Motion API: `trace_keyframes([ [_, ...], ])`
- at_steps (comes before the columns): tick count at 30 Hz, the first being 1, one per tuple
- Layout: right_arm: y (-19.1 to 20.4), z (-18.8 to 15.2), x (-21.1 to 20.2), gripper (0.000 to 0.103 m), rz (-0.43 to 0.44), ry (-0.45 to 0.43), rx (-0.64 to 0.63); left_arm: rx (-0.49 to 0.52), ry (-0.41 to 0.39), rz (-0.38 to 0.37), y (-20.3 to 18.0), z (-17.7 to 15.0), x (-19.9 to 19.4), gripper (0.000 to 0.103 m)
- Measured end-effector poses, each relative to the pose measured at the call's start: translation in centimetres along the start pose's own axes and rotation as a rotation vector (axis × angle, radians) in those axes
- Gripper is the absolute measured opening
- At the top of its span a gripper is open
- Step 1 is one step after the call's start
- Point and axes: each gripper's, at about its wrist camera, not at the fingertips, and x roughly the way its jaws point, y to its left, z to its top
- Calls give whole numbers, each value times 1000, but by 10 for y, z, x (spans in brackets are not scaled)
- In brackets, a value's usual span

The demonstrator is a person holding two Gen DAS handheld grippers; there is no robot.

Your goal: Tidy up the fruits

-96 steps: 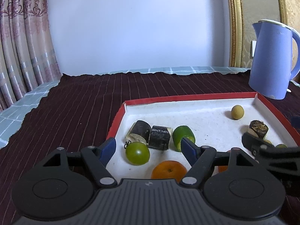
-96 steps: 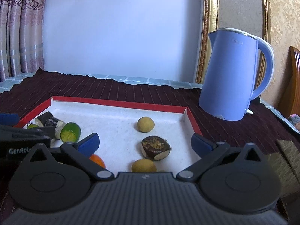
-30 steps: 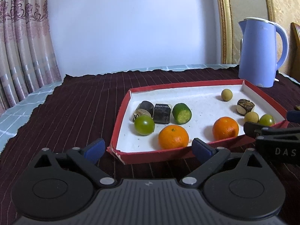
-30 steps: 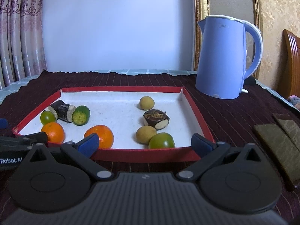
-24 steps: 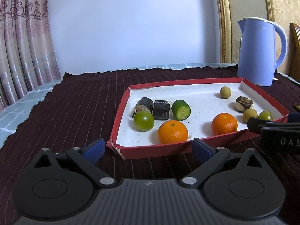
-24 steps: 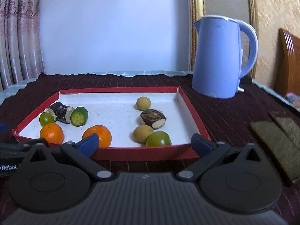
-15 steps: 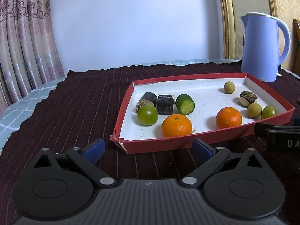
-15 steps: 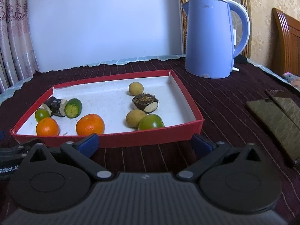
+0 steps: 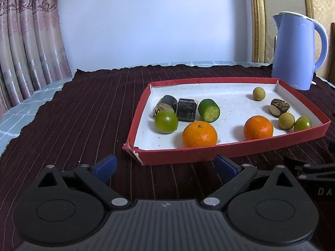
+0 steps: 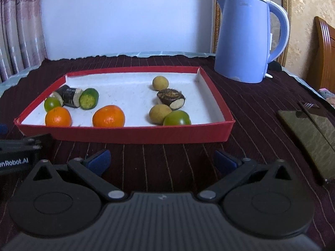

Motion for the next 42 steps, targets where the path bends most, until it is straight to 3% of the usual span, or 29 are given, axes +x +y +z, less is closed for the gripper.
trace_keyframes([
  [10,10,-2,2,103,-8,41,-67,-23,23,-8,3,-1,2,100],
  [42,2,-2,7,103,22,68,-24,-14,76,6,0,-5,5,100],
])
